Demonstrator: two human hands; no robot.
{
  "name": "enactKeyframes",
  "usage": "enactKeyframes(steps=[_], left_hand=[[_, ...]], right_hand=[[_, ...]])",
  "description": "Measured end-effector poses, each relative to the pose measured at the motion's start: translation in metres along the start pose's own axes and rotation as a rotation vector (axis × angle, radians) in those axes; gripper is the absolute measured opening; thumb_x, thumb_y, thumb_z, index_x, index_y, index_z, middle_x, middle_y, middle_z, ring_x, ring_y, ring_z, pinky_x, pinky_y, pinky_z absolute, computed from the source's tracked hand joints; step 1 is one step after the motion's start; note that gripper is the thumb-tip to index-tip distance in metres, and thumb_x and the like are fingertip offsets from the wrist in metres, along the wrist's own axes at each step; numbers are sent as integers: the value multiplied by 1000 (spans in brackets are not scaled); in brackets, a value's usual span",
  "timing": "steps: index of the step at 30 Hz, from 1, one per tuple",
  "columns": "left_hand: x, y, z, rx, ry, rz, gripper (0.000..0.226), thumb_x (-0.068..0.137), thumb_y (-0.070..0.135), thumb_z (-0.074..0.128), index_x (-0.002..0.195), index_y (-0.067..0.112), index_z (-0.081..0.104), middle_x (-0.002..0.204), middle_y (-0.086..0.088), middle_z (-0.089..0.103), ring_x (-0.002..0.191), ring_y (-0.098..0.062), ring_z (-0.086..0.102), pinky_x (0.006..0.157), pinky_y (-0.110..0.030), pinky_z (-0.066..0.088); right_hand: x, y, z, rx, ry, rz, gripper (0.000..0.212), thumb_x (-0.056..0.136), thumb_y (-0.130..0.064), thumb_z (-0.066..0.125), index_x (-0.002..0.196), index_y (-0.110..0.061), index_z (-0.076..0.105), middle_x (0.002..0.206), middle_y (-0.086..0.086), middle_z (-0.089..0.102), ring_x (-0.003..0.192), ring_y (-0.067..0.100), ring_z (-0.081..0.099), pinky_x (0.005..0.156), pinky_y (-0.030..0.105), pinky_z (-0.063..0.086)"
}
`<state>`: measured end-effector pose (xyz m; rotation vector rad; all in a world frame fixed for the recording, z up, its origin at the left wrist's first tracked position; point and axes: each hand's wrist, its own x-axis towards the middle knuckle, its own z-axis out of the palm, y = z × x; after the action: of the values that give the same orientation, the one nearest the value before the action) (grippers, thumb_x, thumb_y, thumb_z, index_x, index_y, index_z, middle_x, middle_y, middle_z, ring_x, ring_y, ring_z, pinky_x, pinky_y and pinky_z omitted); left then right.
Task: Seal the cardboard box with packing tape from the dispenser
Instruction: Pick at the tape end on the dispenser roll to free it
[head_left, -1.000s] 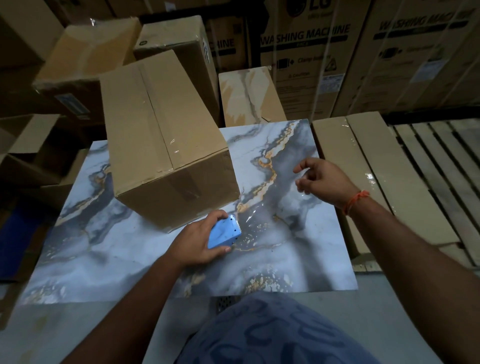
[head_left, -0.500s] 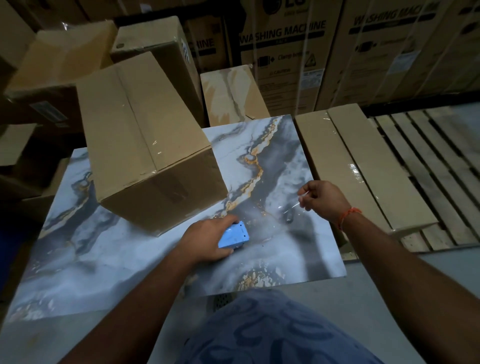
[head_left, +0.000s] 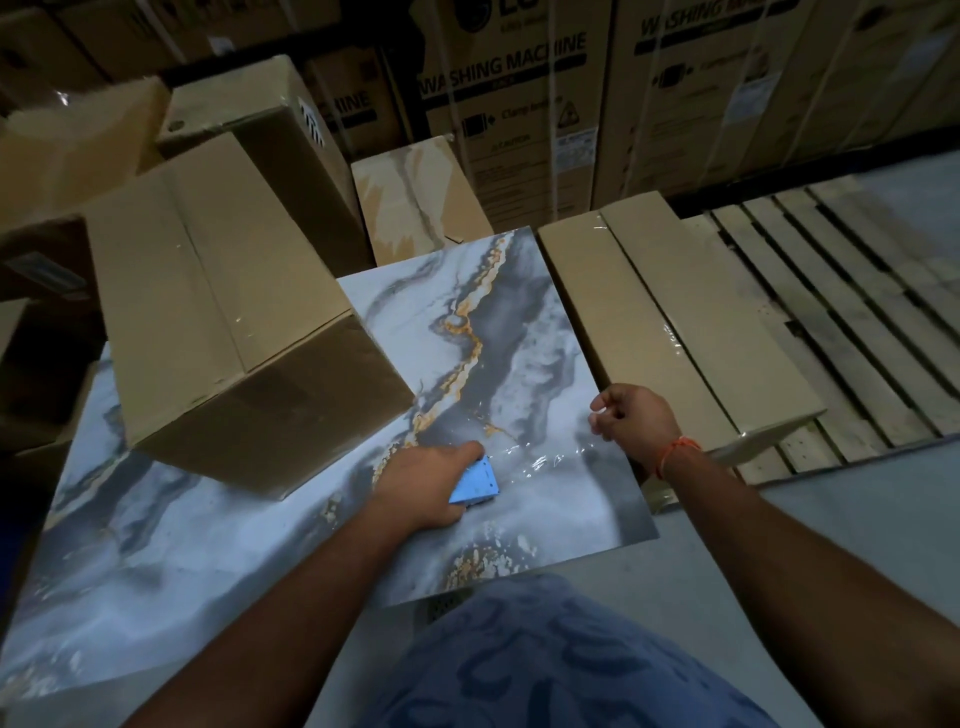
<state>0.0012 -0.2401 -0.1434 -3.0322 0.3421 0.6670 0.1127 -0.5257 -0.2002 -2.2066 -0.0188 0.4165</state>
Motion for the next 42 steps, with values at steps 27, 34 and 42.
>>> enactKeyframes(steps=[27, 34, 42], left_hand=[[120, 2, -11, -699, -115, 202, 43, 85, 26, 81, 124, 15, 66, 107, -2, 73, 105, -19, 71, 98, -36, 55], [131, 15, 7, -1167, -216, 269, 18, 85, 17, 80, 102, 19, 76, 85, 0, 73, 79, -12, 66, 76, -29, 54], [132, 20, 7, -1253, -196, 235, 5, 88, 23, 76, 85, 19, 76, 79, -3, 75, 65, -10, 65, 66, -27, 48]], right_hand=[[-26, -32, 14, 60, 276, 119, 21, 82, -10, 75, 100, -17, 68, 70, -2, 69, 75, 26, 71, 74, 32, 54], [-47, -52, 22, 91, 336, 107, 22, 89, -13, 69, 108, -19, 63, 77, -5, 74, 67, 2, 65, 64, 13, 48], [-60, -48, 37, 169, 586, 203, 23, 86, -15, 73, 108, -15, 64, 93, 3, 71, 82, 16, 65, 78, 25, 52]])
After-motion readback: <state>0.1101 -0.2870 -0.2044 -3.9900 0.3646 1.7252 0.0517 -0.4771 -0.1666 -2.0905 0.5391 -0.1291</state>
